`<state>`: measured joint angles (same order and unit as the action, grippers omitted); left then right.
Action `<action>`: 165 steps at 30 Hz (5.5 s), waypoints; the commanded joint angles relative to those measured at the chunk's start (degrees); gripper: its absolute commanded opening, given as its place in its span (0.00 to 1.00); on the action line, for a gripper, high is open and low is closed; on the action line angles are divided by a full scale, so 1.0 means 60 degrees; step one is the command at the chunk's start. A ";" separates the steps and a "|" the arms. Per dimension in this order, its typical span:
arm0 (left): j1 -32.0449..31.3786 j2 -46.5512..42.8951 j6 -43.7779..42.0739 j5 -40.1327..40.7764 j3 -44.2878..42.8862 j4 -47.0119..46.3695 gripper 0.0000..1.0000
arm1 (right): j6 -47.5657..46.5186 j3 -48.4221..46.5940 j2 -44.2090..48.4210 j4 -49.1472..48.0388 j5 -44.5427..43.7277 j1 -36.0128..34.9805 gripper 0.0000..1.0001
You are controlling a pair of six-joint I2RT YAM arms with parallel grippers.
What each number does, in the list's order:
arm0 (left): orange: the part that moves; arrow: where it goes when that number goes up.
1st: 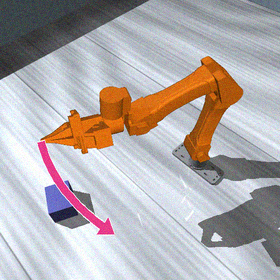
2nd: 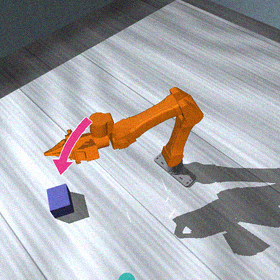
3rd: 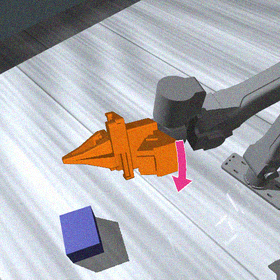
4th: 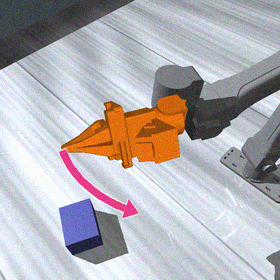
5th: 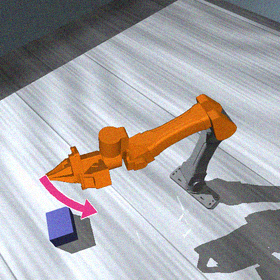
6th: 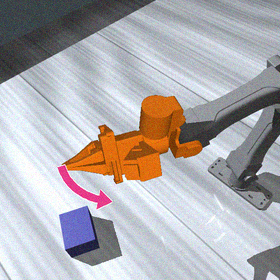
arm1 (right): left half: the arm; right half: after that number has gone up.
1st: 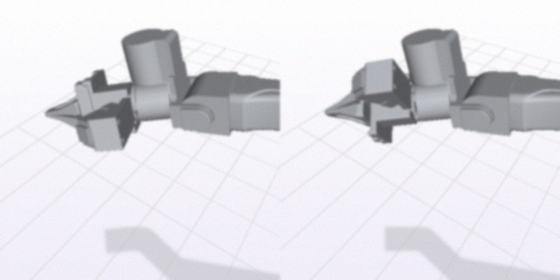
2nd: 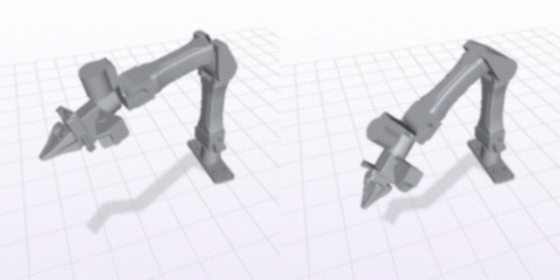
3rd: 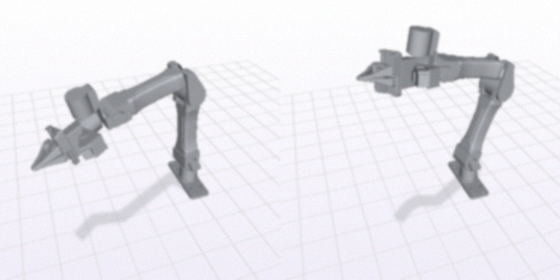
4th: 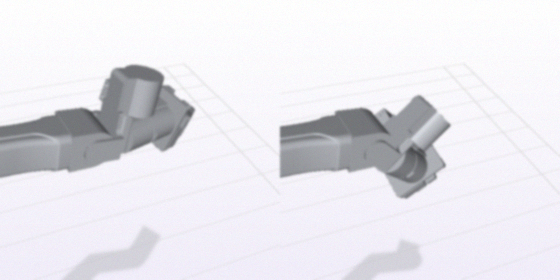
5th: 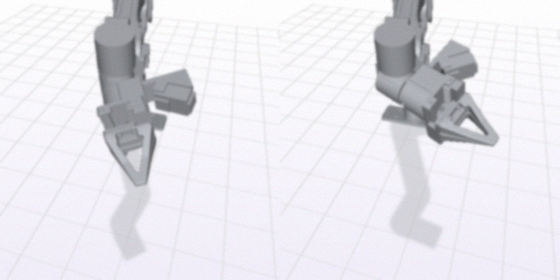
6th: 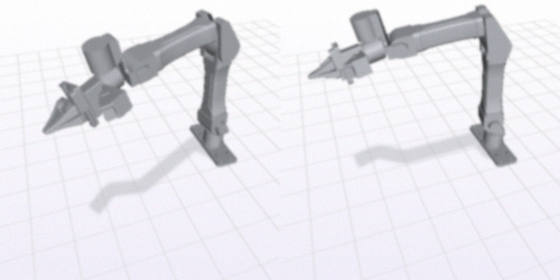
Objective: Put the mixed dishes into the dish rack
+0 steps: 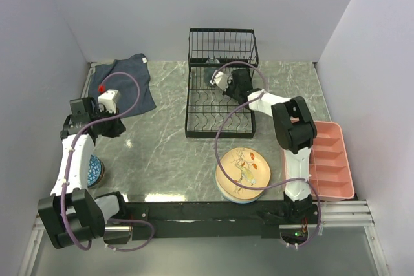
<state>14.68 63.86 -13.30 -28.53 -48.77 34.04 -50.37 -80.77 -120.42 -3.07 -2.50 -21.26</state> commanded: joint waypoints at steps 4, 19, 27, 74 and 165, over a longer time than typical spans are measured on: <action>0.0235 -0.0183 -0.0259 -0.0020 -0.0469 0.0127 0.01 | -0.0380 -0.0425 -0.0320 -0.2023 -0.0738 0.0013 0.00; 0.0249 -0.0227 0.0166 -0.0342 -0.0103 -0.0400 0.01 | 0.0163 0.2535 0.2478 -0.0908 0.0930 -0.0851 0.00; 0.0351 -0.0476 -0.0112 -0.0064 -0.0118 0.0098 0.01 | -0.0907 0.1218 0.0650 -0.1920 0.0549 -0.0911 0.00; 0.0923 -0.2950 -0.1930 0.5136 -0.0428 0.4702 0.69 | 0.6241 0.0411 0.5364 0.6967 0.3669 -0.2009 1.00; 0.0733 -0.1825 -0.1358 -0.3998 -0.3723 0.4861 0.01 | 0.7737 0.0645 0.6284 0.7086 0.3567 0.0098 1.00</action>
<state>20.10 51.77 -24.21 -32.16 -71.46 70.57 -6.02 -73.58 -87.88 38.54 20.62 -26.46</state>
